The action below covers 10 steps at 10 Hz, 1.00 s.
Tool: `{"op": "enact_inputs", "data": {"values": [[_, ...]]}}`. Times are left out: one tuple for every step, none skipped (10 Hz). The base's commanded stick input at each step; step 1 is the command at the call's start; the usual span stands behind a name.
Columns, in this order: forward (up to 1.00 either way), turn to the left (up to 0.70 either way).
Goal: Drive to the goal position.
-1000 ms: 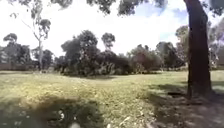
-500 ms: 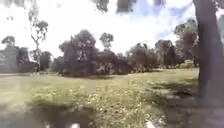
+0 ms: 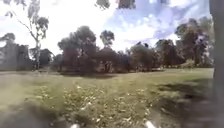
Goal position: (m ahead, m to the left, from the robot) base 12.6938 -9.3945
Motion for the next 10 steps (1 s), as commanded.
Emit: {"op": "enact_inputs", "data": {"values": [[0.70, -0.35], [0.70, -0.35], [0.70, -0.35], [0.70, -0.35], [0.70, -0.30], [0.70, -0.01], [0.70, 0.00], [0.70, 0.00], [0.70, 0.00], [0.70, 0.00]]}}
